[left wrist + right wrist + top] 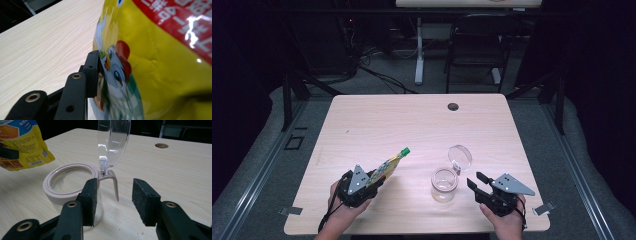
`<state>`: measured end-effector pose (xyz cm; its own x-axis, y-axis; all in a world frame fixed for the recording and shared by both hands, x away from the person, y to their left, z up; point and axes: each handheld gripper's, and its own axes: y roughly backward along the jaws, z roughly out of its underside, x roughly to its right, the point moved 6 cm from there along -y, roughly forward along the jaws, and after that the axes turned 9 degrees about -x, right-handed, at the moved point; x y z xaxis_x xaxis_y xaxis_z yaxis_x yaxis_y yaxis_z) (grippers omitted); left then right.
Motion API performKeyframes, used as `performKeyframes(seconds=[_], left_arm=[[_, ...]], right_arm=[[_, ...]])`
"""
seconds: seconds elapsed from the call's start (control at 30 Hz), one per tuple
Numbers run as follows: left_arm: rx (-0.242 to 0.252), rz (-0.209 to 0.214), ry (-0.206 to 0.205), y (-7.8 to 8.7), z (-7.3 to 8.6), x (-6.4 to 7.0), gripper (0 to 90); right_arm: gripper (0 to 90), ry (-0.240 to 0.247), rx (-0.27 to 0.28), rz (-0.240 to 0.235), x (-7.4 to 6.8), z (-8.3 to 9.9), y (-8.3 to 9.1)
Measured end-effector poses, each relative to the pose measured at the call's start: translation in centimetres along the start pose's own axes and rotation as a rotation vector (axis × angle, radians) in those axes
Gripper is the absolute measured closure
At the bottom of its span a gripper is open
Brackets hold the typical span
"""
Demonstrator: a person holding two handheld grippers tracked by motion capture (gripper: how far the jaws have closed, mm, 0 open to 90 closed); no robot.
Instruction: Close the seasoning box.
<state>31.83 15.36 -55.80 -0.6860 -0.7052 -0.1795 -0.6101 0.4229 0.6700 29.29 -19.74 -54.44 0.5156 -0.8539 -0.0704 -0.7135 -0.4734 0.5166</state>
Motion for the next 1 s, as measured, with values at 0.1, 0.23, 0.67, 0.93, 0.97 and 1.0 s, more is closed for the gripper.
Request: performKeyframes(seconds=[0.1, 0.23, 0.67, 0.93, 0.97, 1.0], left_arm=[[-0.005, -0.009, -0.013, 0.0, 0.0, 0.1, 63.2], [-0.013, -0.029, -0.031, 0.1, 0.0, 0.3, 63.2], [-0.017, -0.042, -0.072, -0.1, -0.3, 0.9, 63.2], [-0.021, -0.061, -0.107, -0.2, -0.8, 1.5, 63.3], [-0.021, -0.061, -0.107, -0.2, -0.8, 1.5, 63.3], [-0.021, -0.065, -0.115, -0.2, -0.8, 1.6, 63.3]], right_arm=[[52.2, 0.000, 0.011, -0.001, 0.0, -0.1, 0.0], [53.7, 0.002, 0.020, 0.000, -0.1, -0.3, 0.2], [60.7, 0.055, 0.025, 0.001, -0.9, -0.7, 0.5], [64.4, 0.110, 0.032, 0.013, -1.9, -1.1, 0.8], [64.4, 0.110, 0.032, 0.013, -1.9, -1.1, 0.8], [64.4, 0.122, 0.034, 0.012, -2.0, -1.2, 0.8]])
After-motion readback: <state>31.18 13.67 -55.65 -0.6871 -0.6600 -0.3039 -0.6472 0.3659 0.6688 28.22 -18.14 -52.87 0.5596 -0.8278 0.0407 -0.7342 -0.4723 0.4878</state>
